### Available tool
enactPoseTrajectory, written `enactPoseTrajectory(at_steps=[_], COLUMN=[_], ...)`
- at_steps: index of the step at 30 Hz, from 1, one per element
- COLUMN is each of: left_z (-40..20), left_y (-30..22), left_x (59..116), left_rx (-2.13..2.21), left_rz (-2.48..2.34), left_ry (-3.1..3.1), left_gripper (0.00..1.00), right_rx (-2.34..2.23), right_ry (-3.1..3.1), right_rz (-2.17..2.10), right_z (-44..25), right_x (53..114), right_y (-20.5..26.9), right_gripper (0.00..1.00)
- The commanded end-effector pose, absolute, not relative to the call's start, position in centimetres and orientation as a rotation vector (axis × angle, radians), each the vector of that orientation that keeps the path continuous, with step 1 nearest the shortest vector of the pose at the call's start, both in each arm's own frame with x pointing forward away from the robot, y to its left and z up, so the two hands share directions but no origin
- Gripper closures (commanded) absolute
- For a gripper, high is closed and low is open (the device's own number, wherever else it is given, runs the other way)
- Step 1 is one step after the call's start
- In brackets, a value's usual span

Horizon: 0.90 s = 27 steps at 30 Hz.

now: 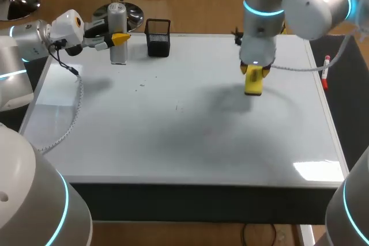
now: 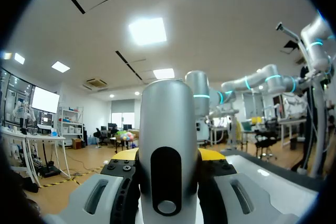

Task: Pick up the inspection probe, press it on each red-marked spot on the whiteboard one by one, put down the probe, pick up the eraser, and wipe off all the red marks.

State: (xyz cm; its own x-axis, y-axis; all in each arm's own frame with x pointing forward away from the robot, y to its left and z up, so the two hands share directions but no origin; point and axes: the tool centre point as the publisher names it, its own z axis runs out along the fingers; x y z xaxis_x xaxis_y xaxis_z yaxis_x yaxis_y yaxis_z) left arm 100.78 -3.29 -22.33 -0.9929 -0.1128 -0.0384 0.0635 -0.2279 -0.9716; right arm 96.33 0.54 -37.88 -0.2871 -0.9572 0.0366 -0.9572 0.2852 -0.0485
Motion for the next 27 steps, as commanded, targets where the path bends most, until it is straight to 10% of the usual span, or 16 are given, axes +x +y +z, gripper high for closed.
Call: enactPoseTrajectory(at_steps=[1, 27], left_z=[-22.2, -22.2], left_y=[-3.3, -3.3], left_x=[100.8, 100.8], left_rx=[-0.061, -0.061], left_rz=[-2.376, -2.376], left_ry=[1.878, 1.878], left_gripper=[1.0, 1.0], right_rx=[1.846, 1.874], right_ry=[-2.496, -2.444], right_rz=[0.049, 0.091], right_z=[-38.4, -38.4], right_x=[100.7, 112.2], right_y=[-0.6, 4.9], right_gripper=[1.0, 1.0])
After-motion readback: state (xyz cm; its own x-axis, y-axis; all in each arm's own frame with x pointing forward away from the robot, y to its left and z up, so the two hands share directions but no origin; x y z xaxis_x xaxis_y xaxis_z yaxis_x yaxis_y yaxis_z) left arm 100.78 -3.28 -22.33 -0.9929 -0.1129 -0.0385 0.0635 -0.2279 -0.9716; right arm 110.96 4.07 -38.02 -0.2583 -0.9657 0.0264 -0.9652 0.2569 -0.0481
